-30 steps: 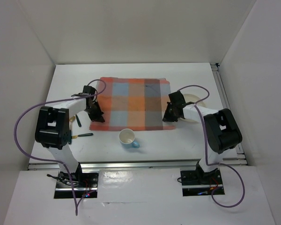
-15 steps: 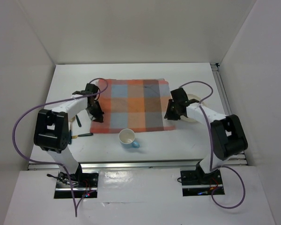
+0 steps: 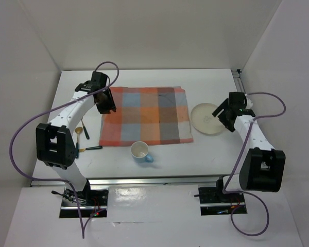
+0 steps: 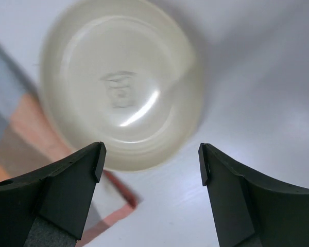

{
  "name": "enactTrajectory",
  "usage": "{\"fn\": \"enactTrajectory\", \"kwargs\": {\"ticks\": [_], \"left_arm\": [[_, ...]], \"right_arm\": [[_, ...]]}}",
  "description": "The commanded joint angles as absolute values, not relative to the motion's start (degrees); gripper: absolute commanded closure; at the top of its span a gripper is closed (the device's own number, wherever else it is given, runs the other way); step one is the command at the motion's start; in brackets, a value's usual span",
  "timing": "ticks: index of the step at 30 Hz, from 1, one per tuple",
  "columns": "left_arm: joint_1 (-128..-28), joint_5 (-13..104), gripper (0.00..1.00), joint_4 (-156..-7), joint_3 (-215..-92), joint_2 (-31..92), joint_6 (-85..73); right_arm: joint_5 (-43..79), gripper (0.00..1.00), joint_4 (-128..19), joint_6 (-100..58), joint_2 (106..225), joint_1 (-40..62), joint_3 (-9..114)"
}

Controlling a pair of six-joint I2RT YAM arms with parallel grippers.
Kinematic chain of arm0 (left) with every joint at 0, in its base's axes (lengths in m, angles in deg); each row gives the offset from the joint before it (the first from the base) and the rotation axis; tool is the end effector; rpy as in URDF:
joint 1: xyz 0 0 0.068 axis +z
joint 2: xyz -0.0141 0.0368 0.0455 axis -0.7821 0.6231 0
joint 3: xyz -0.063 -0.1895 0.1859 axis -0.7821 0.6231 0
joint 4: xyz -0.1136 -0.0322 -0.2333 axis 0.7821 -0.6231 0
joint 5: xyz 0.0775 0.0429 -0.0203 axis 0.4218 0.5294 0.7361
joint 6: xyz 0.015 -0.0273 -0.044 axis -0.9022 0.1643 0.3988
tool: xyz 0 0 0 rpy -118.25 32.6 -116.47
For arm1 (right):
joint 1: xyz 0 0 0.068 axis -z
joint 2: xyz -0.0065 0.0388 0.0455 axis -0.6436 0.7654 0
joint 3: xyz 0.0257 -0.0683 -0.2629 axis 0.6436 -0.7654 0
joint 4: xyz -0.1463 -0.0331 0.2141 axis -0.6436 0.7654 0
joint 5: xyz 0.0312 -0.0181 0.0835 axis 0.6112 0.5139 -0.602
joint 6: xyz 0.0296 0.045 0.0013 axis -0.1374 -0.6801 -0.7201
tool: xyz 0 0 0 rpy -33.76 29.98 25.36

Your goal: Set the dinner table for one person

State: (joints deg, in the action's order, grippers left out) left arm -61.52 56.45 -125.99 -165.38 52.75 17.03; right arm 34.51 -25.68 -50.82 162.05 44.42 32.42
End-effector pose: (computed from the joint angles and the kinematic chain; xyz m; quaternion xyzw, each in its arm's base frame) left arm 0.3626 -0.0627 0.2857 -0.2081 0.9331 -0.0912 0.2789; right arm 0.2796 -0.0269 0.2524 0.3539 0.8709 0.0225 0.3403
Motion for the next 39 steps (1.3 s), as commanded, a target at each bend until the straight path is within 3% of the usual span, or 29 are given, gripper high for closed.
{"fn": "enactTrajectory", "kwargs": {"ticks": [1, 4, 14, 17, 20, 21, 22, 29, 34, 39], "left_arm": [[-61.91, 56.89, 0.54, -129.04, -166.43, 53.58, 15.29], [-61.91, 56.89, 0.53, -129.04, -165.03, 52.10, 14.76], [-61.91, 56.89, 0.53, -129.04, -163.79, 49.02, 14.24], [-61.91, 55.84, 0.53, -129.04, -163.18, 48.40, 14.24], [-61.91, 56.45, 0.53, -128.52, -162.65, 47.87, 14.24], [-61.91, 57.24, 0.53, -129.21, -162.65, 47.87, 14.24], [-61.91, 57.94, 0.53, -129.22, -163.26, 47.87, 14.24], [-60.59, 62.15, 0.59, -132.64, -168.00, 49.01, 16.16], [-58.67, 63.57, 0.61, -133.70, -170.29, 46.90, 17.22], [-57.61, 64.10, 0.47, -134.93, -171.35, 42.78, 17.22]], "right_arm": [[31.42, 0.15, -23.15, -53.75, 163.04, 48.56, 29.16], [28.16, 0.15, -26.75, -53.75, 163.56, 50.60, 26.52], [24.55, 0.29, -37.21, -54.98, 170.94, 52.01, 19.93], [23.50, 0.43, -40.11, -55.68, 171.56, 52.01, 19.22], [25.33, 0.69, -40.65, -55.68, 171.56, 52.01, 18.51], [26.21, 0.80, -39.78, -55.68, 170.52, 52.01, 19.38], [27.18, 1.00, -37.94, -55.68, 169.90, 52.01, 20.00], [26.85, 1.00, -36.34, -51.04, 159.62, 49.56, 28.52], [23.85, 1.00, -33.88, -49.26, 163.73, 37.90, 40.72], [21.56, 1.00, -33.88, -49.79, 175.83, 26.80, 49.26]]}}
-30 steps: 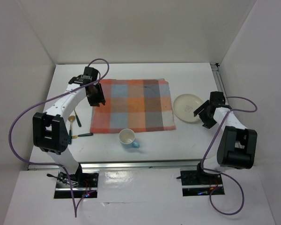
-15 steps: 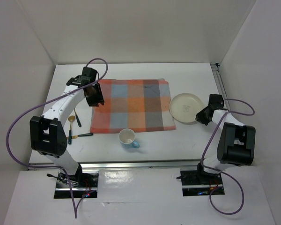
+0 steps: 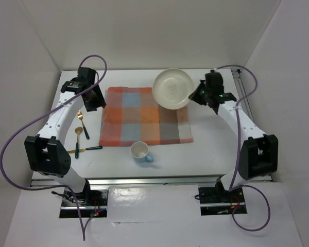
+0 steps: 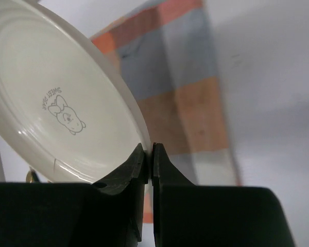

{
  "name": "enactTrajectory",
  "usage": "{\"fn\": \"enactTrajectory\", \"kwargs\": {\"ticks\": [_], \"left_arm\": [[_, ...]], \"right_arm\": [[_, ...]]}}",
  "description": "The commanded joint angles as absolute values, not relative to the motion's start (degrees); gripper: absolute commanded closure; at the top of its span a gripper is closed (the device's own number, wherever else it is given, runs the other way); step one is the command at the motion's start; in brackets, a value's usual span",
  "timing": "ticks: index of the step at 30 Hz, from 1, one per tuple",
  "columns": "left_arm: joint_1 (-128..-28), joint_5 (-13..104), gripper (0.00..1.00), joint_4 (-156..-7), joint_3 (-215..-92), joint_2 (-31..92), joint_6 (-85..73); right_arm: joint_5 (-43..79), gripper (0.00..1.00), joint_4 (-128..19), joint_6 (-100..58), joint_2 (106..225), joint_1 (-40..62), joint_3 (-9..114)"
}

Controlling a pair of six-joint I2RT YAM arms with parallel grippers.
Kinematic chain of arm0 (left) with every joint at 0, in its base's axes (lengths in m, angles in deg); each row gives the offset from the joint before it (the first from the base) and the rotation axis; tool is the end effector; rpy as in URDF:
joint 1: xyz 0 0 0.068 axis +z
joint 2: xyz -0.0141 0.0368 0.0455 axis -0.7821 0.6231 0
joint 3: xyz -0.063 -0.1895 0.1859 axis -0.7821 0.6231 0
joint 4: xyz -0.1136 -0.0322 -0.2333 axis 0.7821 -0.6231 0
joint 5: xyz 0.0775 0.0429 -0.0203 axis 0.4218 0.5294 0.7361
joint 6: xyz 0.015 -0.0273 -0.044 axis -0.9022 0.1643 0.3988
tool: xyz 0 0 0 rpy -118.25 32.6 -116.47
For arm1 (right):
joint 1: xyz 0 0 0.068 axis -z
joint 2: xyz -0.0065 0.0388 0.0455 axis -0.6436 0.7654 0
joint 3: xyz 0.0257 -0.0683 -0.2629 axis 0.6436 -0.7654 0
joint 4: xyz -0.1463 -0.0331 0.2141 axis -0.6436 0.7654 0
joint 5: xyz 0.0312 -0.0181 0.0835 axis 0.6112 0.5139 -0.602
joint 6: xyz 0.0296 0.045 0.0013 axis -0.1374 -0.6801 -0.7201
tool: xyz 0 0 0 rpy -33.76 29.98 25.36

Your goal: Set the dinner table for one person

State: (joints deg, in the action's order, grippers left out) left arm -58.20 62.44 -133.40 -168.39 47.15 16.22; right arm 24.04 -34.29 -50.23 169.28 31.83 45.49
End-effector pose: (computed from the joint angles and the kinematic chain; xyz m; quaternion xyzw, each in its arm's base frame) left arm 0.3392 -0.0348 0.3271 -0.2428 0.9192 -0.0376 0.3078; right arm 0.3316 0.0489 0.3028 0.2093 0.8681 0.1811 0.4121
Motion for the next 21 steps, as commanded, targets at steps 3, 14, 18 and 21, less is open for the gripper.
{"fn": "enactTrajectory", "kwargs": {"ticks": [3, 14, 18, 21], "left_arm": [[-56.29, 62.53, 0.42, -135.63, -171.35, 40.93, 17.22], [-55.23, 60.76, 0.44, -135.63, -167.84, 37.32, 16.70], [-55.23, 60.76, 0.44, -135.63, -167.22, 37.32, 16.17], [-55.23, 60.23, 0.43, -135.63, -167.22, 37.32, 16.17]], "right_arm": [[21.56, 1.00, -34.41, -50.40, 183.13, 21.52, 54.80], [20.59, 1.00, -32.12, -52.08, 197.75, 14.13, 62.81], [20.59, 0.59, -31.51, -51.38, 199.25, 13.52, 64.03], [22.52, 0.10, -28.70, -49.71, 198.29, 12.29, 65.44]]}}
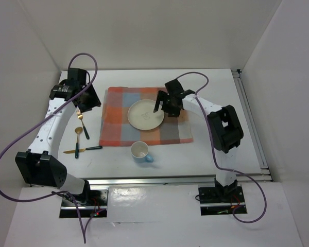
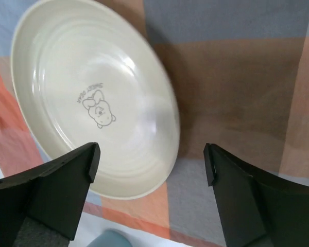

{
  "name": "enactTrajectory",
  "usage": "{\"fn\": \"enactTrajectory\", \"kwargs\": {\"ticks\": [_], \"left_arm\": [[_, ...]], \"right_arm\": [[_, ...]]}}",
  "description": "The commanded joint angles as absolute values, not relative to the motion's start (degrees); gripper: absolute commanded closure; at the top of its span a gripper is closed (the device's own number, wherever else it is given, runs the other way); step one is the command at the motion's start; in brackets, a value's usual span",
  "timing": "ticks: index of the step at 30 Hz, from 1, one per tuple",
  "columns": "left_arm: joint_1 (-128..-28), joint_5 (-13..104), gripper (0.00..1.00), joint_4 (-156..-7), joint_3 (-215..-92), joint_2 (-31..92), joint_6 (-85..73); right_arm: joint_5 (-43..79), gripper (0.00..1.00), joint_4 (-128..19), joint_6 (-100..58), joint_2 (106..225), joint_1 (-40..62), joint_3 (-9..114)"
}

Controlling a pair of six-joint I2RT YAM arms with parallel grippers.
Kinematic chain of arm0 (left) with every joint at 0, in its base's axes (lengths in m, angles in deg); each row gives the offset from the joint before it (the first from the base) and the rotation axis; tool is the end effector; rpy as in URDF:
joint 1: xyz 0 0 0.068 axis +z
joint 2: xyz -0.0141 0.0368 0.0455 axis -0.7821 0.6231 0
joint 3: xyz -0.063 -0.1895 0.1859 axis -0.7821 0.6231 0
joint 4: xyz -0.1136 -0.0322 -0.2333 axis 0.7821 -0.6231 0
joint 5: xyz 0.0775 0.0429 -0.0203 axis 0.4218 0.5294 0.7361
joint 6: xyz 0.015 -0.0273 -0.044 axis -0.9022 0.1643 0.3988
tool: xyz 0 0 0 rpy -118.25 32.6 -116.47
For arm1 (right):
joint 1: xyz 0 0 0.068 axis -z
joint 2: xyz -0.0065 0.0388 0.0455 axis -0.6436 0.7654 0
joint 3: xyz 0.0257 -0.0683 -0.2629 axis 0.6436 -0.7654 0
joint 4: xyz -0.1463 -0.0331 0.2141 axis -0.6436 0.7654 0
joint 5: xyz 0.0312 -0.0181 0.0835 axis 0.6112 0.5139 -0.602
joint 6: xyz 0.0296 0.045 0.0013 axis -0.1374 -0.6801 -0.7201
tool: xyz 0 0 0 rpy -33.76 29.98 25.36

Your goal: Set the dinner table for one person

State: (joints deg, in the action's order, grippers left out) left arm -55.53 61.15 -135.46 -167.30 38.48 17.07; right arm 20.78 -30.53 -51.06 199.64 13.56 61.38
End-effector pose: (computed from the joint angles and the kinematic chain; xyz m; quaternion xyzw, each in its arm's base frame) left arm 0.3017 -0.0169 0.3644 -0.2665 0.8970 -0.0588 0.3476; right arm 0.3893 0.1974 0.1925 0.0741 0.9494 0.1932 0.2363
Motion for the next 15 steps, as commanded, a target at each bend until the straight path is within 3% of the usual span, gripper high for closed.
{"fn": "enactTrajectory", "kwargs": {"ticks": [1, 7, 15], "left_arm": [[-55.23, 60.23, 0.43, -135.63, -167.22, 37.32, 16.17], [-55.23, 59.62, 0.41, -135.63, -166.70, 37.85, 16.17], [-55.23, 58.21, 0.44, -135.72, -167.31, 39.87, 14.41]], "right_arm": [[23.40, 0.04, -27.91, -49.70, 196.28, 12.29, 65.45], [26.40, 0.00, -27.46, -39.37, 182.24, 7.90, 58.87], [18.41, 0.10, -27.99, -31.60, 172.88, -4.58, 48.84]]}}
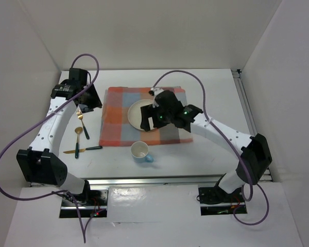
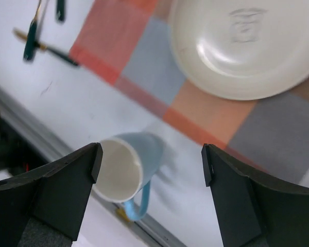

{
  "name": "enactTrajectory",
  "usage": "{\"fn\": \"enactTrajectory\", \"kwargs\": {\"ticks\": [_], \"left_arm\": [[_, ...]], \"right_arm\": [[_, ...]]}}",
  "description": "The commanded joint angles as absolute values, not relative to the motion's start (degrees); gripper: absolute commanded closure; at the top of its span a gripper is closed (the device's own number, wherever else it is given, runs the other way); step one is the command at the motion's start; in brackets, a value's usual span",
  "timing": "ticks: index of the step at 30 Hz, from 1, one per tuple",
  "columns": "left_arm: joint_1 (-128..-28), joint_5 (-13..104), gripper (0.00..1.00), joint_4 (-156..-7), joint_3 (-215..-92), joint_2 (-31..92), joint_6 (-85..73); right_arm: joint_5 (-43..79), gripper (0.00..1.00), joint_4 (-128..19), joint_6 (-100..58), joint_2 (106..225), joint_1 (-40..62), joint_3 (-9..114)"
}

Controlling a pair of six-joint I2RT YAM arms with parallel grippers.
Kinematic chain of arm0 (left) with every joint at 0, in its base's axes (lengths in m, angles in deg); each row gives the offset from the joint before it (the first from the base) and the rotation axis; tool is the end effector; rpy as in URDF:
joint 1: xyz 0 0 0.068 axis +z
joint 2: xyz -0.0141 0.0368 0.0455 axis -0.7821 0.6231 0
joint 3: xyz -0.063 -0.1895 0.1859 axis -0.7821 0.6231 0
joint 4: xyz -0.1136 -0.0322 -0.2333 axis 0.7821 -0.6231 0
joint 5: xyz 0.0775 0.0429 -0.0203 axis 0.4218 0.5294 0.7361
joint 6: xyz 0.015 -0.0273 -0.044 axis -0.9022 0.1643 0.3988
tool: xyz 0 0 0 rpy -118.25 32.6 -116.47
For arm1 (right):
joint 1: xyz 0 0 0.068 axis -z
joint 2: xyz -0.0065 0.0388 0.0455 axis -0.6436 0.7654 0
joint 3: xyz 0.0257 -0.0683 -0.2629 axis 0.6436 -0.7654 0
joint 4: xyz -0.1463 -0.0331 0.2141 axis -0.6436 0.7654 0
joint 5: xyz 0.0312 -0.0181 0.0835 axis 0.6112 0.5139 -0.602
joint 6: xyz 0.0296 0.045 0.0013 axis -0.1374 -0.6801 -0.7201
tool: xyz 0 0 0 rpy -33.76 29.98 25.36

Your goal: Set the dinner table for one person

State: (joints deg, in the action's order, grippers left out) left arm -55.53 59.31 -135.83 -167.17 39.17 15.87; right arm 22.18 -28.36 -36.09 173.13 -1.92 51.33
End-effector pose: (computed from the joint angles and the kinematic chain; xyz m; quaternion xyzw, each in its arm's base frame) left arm 0.3041 -0.0183 0.3597 -0.2524 0.9055 -0.0662 0.3345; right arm 0.2575 0.2345 0.3068 -0.1699 0.8916 0.2448 0.3409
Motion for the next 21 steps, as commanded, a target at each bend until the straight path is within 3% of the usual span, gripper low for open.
{"fn": "enactTrajectory", "kwargs": {"ticks": [1, 11, 14, 16, 19, 21], "left_arm": [[-55.23, 58.21, 0.44, -135.72, -167.31, 39.87, 14.41], [-55.23, 59.44, 0.44, -135.72, -167.83, 38.73, 13.36], [-55.23, 59.44, 0.44, -135.72, -167.83, 38.73, 13.36], [-55.23, 59.44, 0.44, -135.72, -168.36, 38.73, 13.36], [-55.23, 59.44, 0.45, -136.25, -168.36, 38.73, 13.36], [-55.23, 59.44, 0.45, -136.25, -168.36, 38.73, 13.36]], "right_arm": [[18.40, 0.10, -27.47, -31.08, 172.88, -6.68, 48.05], [19.72, 0.26, -27.90, -30.46, 178.94, -12.23, 46.20], [18.92, 0.38, -29.39, -30.46, 180.52, -12.76, 45.67], [19.71, 0.50, -29.40, -30.98, 181.14, -13.46, 45.67], [22.33, 0.85, -27.83, -30.98, 181.14, -13.47, 46.46], [25.41, 1.00, -25.98, -30.98, 180.09, -13.47, 49.17]]}}
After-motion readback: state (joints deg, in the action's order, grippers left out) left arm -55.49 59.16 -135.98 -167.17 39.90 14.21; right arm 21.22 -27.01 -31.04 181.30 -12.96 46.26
